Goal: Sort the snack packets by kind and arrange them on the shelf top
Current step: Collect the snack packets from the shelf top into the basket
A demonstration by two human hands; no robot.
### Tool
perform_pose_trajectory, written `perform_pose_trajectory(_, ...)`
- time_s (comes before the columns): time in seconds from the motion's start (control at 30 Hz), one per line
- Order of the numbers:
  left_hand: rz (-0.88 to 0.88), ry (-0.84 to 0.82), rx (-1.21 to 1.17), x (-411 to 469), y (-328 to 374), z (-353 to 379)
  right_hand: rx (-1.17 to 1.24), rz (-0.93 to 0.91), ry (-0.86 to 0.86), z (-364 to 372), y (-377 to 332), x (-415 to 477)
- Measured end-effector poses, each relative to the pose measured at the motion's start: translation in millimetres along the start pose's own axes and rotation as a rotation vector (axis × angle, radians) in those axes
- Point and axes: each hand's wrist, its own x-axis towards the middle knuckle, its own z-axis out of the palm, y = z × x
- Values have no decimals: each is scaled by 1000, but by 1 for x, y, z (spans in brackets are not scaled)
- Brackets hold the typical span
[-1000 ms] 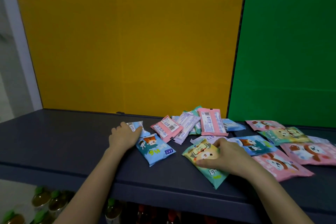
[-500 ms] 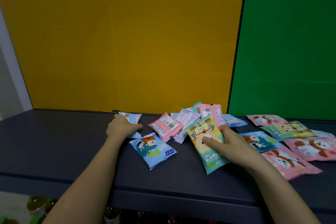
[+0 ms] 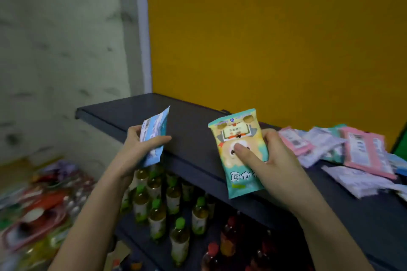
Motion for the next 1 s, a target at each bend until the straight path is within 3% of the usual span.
perform_pose_trajectory(0.27, -301, 345, -226, -112, -111, -191, 142, 77, -573, 223, -5, -31)
perform_pose_trajectory(0.33, -341, 421, -431, -147, -144, -232, 193, 122, -694, 280, 0, -52)
perform_pose_trajectory(0.43, -343, 506, -680, -197, -194, -288, 193, 173, -822, 360, 13, -92)
perform_pose_trajectory(0.57, -396, 568, -799, -240, -261, -348, 255, 350, -976, 454, 34, -150)
perform_pose_trajectory(0.8, -646, 758, -714, -296, -388, -425, 237, 544, -1137, 585, 99, -235)
perform_pose_trajectory(1.0, -699, 859, -577, -319, -518, -454, 208, 685, -1195, 668, 197, -294)
